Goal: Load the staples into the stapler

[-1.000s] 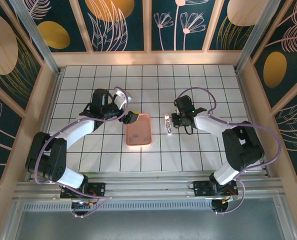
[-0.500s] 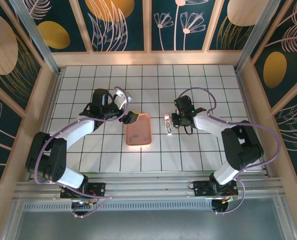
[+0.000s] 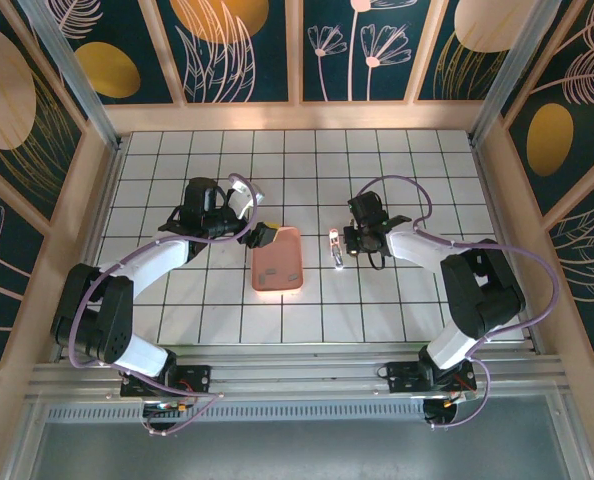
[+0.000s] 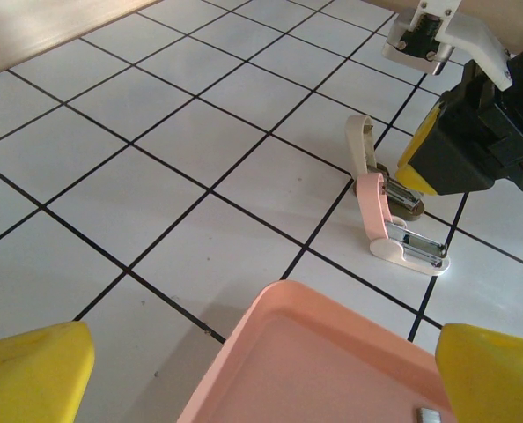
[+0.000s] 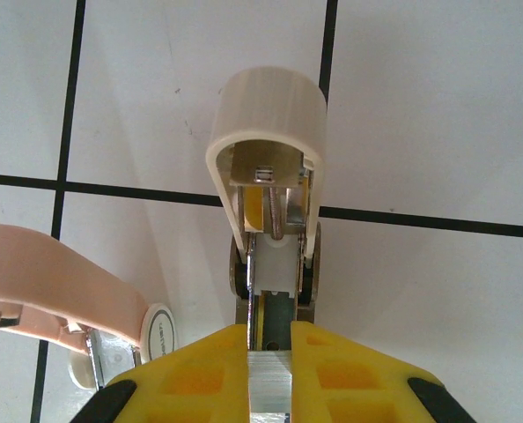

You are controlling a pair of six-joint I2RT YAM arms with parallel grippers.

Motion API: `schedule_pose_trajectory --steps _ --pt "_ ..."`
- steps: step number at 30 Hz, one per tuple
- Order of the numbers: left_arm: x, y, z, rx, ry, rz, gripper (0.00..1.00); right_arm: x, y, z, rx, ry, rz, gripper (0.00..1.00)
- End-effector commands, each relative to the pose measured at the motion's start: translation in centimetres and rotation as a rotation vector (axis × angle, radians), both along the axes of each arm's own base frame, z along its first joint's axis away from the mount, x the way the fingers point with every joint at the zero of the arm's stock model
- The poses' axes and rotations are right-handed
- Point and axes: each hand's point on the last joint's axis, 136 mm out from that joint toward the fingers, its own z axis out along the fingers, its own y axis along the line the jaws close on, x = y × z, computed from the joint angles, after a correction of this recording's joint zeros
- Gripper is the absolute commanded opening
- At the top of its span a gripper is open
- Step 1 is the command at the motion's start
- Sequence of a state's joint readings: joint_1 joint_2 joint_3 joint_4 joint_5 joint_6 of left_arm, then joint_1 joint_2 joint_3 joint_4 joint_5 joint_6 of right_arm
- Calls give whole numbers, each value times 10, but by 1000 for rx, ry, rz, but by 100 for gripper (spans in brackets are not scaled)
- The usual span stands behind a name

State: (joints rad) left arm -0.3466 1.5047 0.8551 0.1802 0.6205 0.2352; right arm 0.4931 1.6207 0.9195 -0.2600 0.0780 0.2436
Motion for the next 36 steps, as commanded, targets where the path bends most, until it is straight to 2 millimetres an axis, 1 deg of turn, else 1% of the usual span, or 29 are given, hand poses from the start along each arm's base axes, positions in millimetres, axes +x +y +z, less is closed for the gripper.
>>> schedule_pose_trajectory --steps 1,12,21,26,31,33,36 --pt "3 -6 11 -17 -44 -27 99 1 2 -5 3 -4 -11 15" --pt "3 -6 11 -17 -43 -27 99 0 3 -11 -9 9 -6 15" --pt "3 -6 10 -14 -44 -26 99 0 -5 -12 -65 4 -25 14" --pt "2 -6 10 -13 -47 -27 99 3 2 2 -43 -33 -6 14" --pt "2 -5 10 -13 -45 -27 99 5 2 16 -35 -72 -7 14" --pt "2 -6 9 -13 -44 -29 99 6 0 18 -41 -77 -9 14" --pt "2 -6 10 -15 -47 -30 99 4 -2 12 -61 -61 -11 14"
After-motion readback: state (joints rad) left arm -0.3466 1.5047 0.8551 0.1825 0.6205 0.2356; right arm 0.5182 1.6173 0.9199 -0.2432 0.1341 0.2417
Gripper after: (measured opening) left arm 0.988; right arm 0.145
